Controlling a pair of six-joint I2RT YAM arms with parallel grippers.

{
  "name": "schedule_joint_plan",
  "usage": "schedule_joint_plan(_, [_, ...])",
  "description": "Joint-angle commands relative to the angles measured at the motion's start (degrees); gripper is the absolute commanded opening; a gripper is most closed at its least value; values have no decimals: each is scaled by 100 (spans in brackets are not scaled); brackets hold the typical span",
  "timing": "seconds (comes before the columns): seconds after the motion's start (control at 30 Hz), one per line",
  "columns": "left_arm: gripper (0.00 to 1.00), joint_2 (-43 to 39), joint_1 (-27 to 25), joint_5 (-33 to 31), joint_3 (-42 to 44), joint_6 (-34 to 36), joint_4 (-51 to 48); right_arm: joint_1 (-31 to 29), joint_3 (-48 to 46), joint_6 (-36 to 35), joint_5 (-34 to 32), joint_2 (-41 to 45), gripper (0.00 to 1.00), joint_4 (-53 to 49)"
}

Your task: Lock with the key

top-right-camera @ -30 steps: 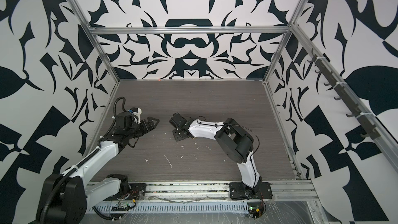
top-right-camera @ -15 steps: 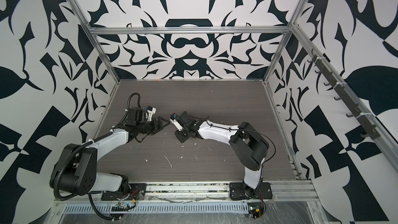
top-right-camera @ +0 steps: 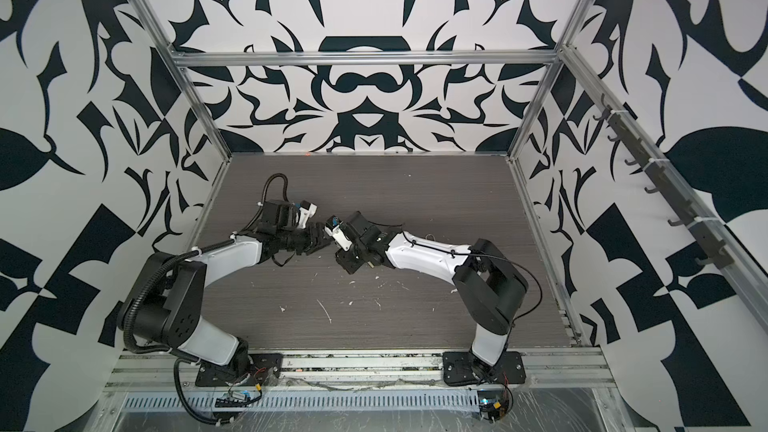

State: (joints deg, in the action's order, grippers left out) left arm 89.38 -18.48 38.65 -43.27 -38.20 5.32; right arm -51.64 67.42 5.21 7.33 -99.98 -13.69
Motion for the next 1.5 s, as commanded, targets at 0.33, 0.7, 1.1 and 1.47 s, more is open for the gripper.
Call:
schedule_joint_plan(0.33, [31, 154, -155, 459, -226, -118, 136, -83, 397, -200, -181, 315, 27, -123])
schedule_joint_plan(0.7, [14, 228, -163, 525, -260, -136, 136, -90, 333, -250, -250, 457, 27, -64])
schedule_joint_plan(1.1, [0, 36, -172, 587, -165, -332, 538, 82, 170, 442, -614, 760, 54, 211])
schedule_joint_plan(1.47, [0, -512, -165, 511, -351, -531, 727, 1799, -1250, 5002, 2122, 2188, 59, 1670])
